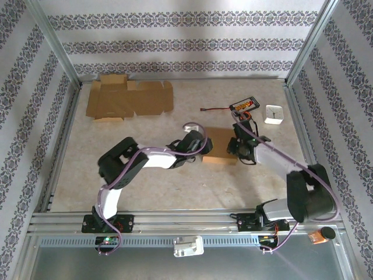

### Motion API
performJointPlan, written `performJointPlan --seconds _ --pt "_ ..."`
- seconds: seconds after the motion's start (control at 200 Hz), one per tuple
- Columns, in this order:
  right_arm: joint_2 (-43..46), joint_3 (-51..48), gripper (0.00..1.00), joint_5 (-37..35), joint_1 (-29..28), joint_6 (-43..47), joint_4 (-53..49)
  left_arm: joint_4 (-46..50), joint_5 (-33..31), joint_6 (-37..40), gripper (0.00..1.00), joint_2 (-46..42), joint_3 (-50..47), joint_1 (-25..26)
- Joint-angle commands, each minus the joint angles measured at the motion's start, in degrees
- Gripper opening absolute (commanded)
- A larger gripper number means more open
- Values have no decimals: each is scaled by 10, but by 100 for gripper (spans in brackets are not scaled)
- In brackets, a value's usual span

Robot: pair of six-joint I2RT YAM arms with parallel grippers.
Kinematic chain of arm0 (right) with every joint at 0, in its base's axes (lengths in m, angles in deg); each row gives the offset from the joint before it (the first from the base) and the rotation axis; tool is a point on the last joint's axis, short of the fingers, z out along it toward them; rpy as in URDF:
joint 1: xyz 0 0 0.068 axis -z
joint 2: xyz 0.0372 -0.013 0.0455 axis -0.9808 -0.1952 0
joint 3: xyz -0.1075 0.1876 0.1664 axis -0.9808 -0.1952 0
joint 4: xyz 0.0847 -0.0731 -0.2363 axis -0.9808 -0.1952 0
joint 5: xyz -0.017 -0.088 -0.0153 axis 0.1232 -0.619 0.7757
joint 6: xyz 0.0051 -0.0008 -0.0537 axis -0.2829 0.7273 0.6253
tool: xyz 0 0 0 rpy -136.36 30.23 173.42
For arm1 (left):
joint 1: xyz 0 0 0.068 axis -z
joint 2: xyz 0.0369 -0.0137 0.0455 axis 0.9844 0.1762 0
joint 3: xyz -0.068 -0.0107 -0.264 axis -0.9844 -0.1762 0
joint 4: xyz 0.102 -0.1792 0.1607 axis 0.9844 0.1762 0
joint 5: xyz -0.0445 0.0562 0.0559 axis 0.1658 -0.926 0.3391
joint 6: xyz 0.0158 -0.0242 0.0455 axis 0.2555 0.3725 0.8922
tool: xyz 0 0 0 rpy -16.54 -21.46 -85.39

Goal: Fold the paper box

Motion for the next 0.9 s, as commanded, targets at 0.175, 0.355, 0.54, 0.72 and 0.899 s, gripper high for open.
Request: performJointPlan --seconds 0.175,0.355,0.54,0.72,0.899 --pt "-44 132 53 25 54 113 -51 65 5 87 62 49 121 -6" --pt "33 186 71 76 18 95 -67 160 -98 9 68 -168 -38 -99" --pt "45 231 80 93 -71 62 -79 216 3 -58 65 -324 -162 -334" --pt "30 255 82 142 -99 39 -74 241 105 -70 64 -309 -165 -510" --pt "19 285 84 147 -104 48 -101 235 160 -83 67 -205 -108 -577"
